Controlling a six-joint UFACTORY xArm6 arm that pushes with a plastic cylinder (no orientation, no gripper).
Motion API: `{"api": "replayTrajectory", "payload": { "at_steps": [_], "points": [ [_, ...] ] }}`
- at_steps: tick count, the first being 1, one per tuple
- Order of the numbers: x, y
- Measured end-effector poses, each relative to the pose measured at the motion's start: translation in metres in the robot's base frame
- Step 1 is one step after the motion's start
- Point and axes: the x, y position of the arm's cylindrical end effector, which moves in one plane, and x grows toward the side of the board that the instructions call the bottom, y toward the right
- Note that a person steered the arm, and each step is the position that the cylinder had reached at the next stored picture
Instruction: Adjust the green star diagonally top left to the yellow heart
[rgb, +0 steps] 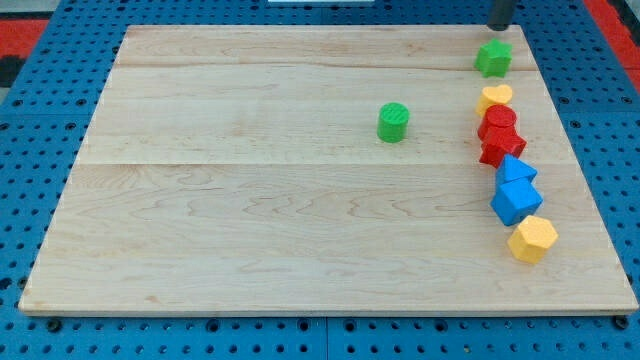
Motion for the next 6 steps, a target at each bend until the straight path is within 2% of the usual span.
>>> {"api": "replayTrajectory", "payload": {
  "at_steps": [2, 5, 6],
  "points": [
    [0.048, 0.001],
    [0.057, -0.077],
    [0.057, -0.086]
  ]
}}
